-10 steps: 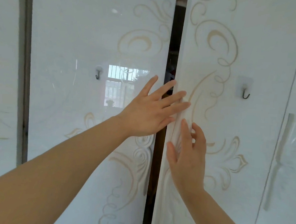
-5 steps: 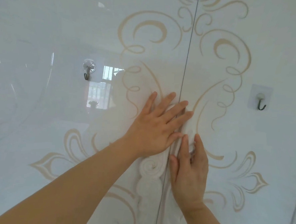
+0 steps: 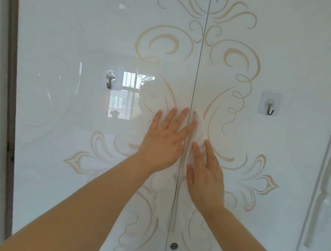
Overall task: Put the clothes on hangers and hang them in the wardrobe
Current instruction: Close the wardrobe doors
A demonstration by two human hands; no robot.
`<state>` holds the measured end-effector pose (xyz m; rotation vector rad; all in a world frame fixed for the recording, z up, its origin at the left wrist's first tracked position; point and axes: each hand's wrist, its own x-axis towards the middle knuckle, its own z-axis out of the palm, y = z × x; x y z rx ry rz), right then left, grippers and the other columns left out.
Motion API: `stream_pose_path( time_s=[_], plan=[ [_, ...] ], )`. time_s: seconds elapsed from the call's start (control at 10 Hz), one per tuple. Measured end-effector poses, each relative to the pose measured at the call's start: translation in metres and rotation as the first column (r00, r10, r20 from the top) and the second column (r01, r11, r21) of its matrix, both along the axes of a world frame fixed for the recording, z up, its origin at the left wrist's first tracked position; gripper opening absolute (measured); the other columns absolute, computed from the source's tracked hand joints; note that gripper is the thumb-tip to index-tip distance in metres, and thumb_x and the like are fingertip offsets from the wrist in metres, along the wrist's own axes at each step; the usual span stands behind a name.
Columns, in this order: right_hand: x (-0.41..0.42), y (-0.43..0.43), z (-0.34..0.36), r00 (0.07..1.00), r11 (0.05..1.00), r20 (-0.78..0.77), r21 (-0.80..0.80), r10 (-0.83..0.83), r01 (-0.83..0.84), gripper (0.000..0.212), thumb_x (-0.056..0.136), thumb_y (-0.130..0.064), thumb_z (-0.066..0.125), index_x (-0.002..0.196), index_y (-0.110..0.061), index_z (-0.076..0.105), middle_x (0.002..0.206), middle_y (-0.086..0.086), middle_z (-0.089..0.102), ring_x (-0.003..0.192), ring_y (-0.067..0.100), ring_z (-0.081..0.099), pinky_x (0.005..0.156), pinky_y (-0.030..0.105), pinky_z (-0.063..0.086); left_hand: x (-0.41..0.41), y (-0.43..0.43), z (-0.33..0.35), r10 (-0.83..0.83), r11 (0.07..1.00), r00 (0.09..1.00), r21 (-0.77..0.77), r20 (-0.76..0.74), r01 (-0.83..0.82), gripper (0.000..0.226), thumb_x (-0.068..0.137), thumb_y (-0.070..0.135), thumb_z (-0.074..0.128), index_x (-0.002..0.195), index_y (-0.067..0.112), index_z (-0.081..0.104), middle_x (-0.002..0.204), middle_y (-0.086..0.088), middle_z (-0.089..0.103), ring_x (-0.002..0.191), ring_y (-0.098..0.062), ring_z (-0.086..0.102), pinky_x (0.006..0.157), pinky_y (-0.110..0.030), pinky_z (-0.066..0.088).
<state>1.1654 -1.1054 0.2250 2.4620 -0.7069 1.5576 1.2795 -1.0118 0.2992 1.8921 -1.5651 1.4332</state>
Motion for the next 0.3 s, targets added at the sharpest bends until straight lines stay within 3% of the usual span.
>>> stream_pose_path(
  time_s=[0.1,0.2,0.3],
  plan=[
    [-0.034,0.016,-0.023,0.970,0.990,-0.243,0.133,-0.002,0.036,0.057,0.096,-0.032,0.041,0.147,-0.028,0.017,0.156,0.003,0.010,0.141,0.023,0.015,0.112,0.038,0.021,-0.019,0.035,-0.034,0.120,0.991,0.978,0.084,-0.168,-0.107,0.062,0.091,0.034,0.045,0.147,0.026,0.020,0.153,-0.004,0.022,0.140,-0.027,0.021,0.112,-0.047,0.013],
    [-0.078,0.043,-0.054,0.925,0.960,-0.375,0.275,0.066,0.044,0.057,0.098,-0.041,0.031,0.148,-0.029,0.008,0.156,0.000,0.006,0.142,0.020,0.009,0.113,0.036,0.017,-0.054,0.075,-0.071,0.276,0.950,0.886,0.247,-0.371,-0.193,0.063,0.094,0.040,0.038,0.147,0.028,0.006,0.154,0.000,0.017,0.140,-0.023,0.015,0.113,-0.044,0.009],
    [-0.124,0.071,-0.081,0.868,0.944,-0.488,0.322,0.098,0.075,0.057,0.097,-0.043,0.033,0.148,-0.027,0.011,0.156,0.001,0.009,0.142,0.020,0.012,0.112,0.035,0.019,-0.100,0.115,-0.105,0.406,0.895,0.793,0.374,-0.454,-0.244,0.063,0.094,0.043,0.039,0.147,0.026,0.010,0.150,0.001,0.025,0.138,-0.023,0.021,0.112,-0.044,0.014]
  ],
)
